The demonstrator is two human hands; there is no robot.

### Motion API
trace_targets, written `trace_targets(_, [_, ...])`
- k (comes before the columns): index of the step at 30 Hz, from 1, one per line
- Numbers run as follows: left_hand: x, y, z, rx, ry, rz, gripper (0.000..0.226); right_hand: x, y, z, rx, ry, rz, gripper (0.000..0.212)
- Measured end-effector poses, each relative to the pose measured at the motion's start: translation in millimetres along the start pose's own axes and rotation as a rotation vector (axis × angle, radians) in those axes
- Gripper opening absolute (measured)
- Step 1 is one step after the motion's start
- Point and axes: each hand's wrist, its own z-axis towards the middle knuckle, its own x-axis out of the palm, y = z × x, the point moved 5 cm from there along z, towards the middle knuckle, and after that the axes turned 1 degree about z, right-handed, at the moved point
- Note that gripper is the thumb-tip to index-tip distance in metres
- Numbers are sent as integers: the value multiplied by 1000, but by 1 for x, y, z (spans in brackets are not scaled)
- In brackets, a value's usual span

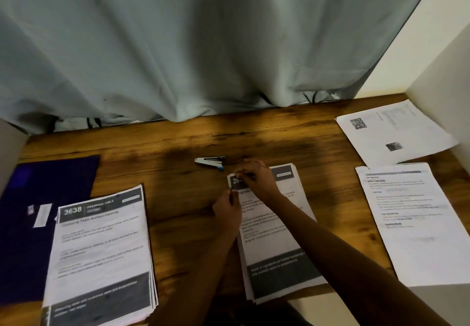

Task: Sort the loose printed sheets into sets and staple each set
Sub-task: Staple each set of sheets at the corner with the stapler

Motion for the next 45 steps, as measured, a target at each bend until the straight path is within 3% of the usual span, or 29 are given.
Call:
trace_targets(13, [5,2,-6,-5,106,-59,25,3,-1,-5,-11,-45,-14,11])
trace_targets(17, [-6,8,0,-59,9,-75,32,-4,-7,-11,-8,-74,-24,12])
trace_targets(21, [-11,13,18,-89,36,70,13,-9,-20,-21,-44,-116,-24,15])
trace_targets(25, [-3,11,31,-65,127,73,46,-11,-26,-27,-63,-147,-25,17])
trace_targets(27, [0,9,33,-67,132,153,51,-11,-27,-28,-54,-149,-11,16])
trace_targets(32, [4,3,30,-46,103,424,31,-12,-34,-28,-31,-164,-9,17])
trace_targets(40, [5,2,30,-103,107,418,20,-15,-39,-23,-36,-189,-9,17])
trace_targets(45, [2,7,28,-51,96,379,19,-15,-36,-19,26,-175,15,15])
